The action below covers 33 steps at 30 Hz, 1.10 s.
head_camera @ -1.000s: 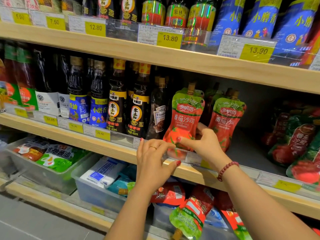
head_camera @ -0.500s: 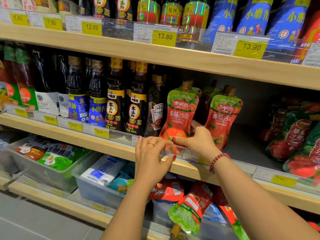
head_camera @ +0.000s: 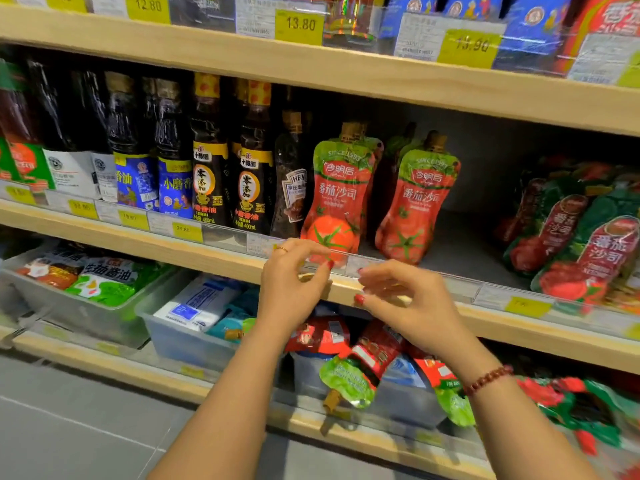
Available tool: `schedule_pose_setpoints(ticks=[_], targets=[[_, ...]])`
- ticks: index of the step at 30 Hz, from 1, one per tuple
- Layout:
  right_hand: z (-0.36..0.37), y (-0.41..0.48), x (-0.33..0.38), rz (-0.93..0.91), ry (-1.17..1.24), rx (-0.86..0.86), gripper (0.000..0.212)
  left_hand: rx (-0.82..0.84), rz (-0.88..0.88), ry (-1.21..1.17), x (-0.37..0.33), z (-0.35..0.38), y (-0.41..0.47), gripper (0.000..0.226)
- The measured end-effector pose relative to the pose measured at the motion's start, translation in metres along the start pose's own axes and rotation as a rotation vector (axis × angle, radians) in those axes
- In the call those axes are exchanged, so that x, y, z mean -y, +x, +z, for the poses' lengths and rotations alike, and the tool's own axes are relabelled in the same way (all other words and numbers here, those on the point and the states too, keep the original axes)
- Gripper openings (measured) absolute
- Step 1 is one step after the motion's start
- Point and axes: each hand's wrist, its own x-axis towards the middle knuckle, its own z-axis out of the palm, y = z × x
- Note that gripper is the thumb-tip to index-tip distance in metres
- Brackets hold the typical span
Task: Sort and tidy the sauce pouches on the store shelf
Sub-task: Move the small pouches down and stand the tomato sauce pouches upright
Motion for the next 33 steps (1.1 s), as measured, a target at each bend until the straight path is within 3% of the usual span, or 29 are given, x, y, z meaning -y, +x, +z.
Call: schedule_pose_setpoints(ticks=[3, 8, 11, 13, 17, 22, 28, 33], targets=[[0.017, -0.022, -0.018, 0.104, -0.015, 0.188, 0.033, 0.057, 0.005, -0.052, -0.004, 0.007, -0.013, 0.014], [0.032, -0.042, -0.058, 0.067, -0.097, 0.558, 0.080, 0.093, -0.058, -0.079, -0.003, 0.012, -0.020, 0.015], [0.039, -0.049, -0.083, -0.005, -0.318, 0.646, 0.097, 0.092, -0.068, -0.075, -0.003, 0.011, -0.019, 0.014], [0.044, -0.052, -0.093, -0.076, -0.455, 0.661, 0.092, 0.093, -0.063, -0.079, -0.004, 0.011, -0.019, 0.014], [0.049, -0.053, -0.099, -0.222, -0.578, 0.571, 0.055, 0.076, -0.048, -0.083, -0.004, 0.011, -0.018, 0.013], [0.040, -0.056, -0.098, -0.265, -0.549, 0.553, 0.059, 0.057, -0.061, -0.133, -0.009, 0.010, -0.013, 0.018], [0.023, -0.050, -0.081, -0.404, -0.475, 0.218, 0.052, 0.089, -0.200, -0.302, -0.022, 0.011, -0.006, 0.016], [0.002, -0.041, -0.063, -0.281, -0.294, -0.069, 0.027, 0.257, -0.176, -0.371, -0.042, 0.005, 0.010, 0.011]])
